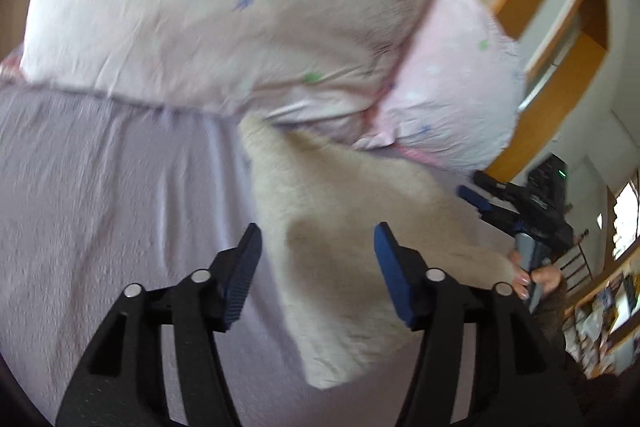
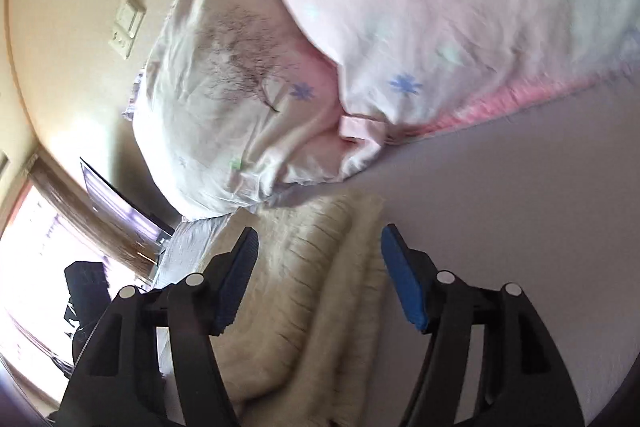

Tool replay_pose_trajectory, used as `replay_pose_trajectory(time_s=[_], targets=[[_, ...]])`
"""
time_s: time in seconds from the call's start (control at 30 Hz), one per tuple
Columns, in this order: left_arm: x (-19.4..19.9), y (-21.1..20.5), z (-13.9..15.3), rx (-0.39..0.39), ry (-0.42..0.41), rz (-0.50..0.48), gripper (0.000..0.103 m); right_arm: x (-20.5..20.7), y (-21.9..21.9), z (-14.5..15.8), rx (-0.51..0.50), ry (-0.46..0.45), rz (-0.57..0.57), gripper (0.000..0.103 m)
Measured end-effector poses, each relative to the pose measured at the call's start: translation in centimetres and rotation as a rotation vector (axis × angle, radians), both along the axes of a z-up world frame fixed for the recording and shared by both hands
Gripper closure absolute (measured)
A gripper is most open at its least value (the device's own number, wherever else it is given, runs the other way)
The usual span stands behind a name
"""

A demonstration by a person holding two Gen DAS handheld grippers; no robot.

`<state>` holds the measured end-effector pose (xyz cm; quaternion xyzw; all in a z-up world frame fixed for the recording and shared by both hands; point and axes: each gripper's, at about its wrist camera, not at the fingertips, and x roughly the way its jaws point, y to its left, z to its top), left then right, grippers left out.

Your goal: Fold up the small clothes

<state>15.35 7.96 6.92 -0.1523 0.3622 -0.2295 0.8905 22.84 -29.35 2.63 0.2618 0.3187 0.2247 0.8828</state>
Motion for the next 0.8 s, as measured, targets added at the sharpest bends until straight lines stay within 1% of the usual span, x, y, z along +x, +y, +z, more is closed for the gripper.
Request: replay_pose_trajectory(time_s=[0.03, 0.07, 0.1, 0.13, 0.17, 0.2, 0.23, 0.27, 0.3, 0.37, 0.4, 0.43, 0.47, 0.5, 0.53, 0.6, 0.63, 0.67, 0.73, 0.8], targets=[[-0.2, -0.8, 0.5, 0.012, -0.018, -0.016, 0.036, 0.6, 0.9, 0.0, -0.030, 0.021, 0.004, 0.038], [-0.3, -1.8, 0.9, 0.026, -0.036, -0.038, 0.035, 1.2, 1.6, -0.2, -0.055, 0.048, 0.008, 0.042], [-0.6, -2.2, 1.1, 0.033, -0.046, -0.055, 0.034, 2.3, 3.0, -0.9, -0.092, 0.096, 0.025, 0.062], [-0.8, -2.6, 1.3, 0.037, -0.053, -0.070, 0.033, 2.6, 2.9, -1.3, -0.110, 0.114, 0.040, 0.078], [-0.9, -3.1, 1.4, 0.040, -0.053, -0.088, 0.032, 3.0, 3.9, -1.7, -0.145, 0.104, 0.047, 0.086], [-0.7, -3.9, 1.5, 0.040, -0.050, -0.095, 0.032, 2.7, 4.0, -1.6, -0.160, 0.072, 0.039, 0.089], [-0.6, -4.3, 1.4, 0.040, -0.046, -0.101, 0.032, 2.3, 3.8, -1.2, -0.169, 0.041, 0.018, 0.090], [-0.4, -4.4, 1.2, 0.039, -0.041, -0.104, 0.032, 2.1, 3.2, -0.9, -0.158, 0.022, -0.021, 0.092], [-0.3, -4.5, 0.9, 0.040, -0.035, -0.106, 0.032, 1.8, 2.1, -0.8, -0.134, 0.019, -0.082, 0.095], [-0.1, -4.7, 0.4, 0.043, -0.025, -0.106, 0.032, 1.5, 0.3, -1.1, -0.137, 0.040, -0.180, 0.095], [-0.2, -4.6, 0.3, 0.043, -0.025, -0.110, 0.032, 1.8, -0.1, -1.8, -0.173, 0.075, -0.210, 0.094], [-0.3, -4.6, 0.2, 0.046, -0.024, -0.113, 0.032, 2.3, -0.1, -2.7, -0.203, 0.125, -0.190, 0.094], [-0.3, -4.6, 0.2, 0.050, -0.025, -0.114, 0.032, 2.3, -0.2, -3.2, -0.200, 0.143, -0.178, 0.093], [-0.6, -4.6, 0.3, 0.051, -0.031, -0.116, 0.032, 1.7, -0.4, -3.0, -0.176, 0.134, -0.187, 0.090], [-0.9, -4.5, 0.5, 0.050, -0.041, -0.119, 0.032, 0.9, -0.6, -2.3, -0.165, 0.115, -0.201, 0.088], [-1.5, -4.5, 1.2, 0.047, -0.072, -0.129, 0.031, -1.8, -1.0, -0.1, -0.135, 0.030, -0.222, 0.081], [-1.8, -4.7, 1.6, 0.044, -0.093, -0.136, 0.029, -2.7, -0.9, 0.9, -0.113, -0.021, -0.200, 0.080], [-2.0, -5.1, 2.1, 0.038, -0.115, -0.151, 0.028, -4.3, -0.3, 1.9, -0.092, -0.074, -0.155, 0.080], [-2.0, -6.1, 2.7, 0.029, -0.142, -0.179, 0.025, -5.9, 1.0, 2.8, -0.101, -0.111, -0.080, 0.080], [-1.7, -8.1, 3.1, 0.023, -0.150, -0.215, 0.022, -6.7, 3.4, 2.8, -0.149, -0.115, -0.008, 0.080]])
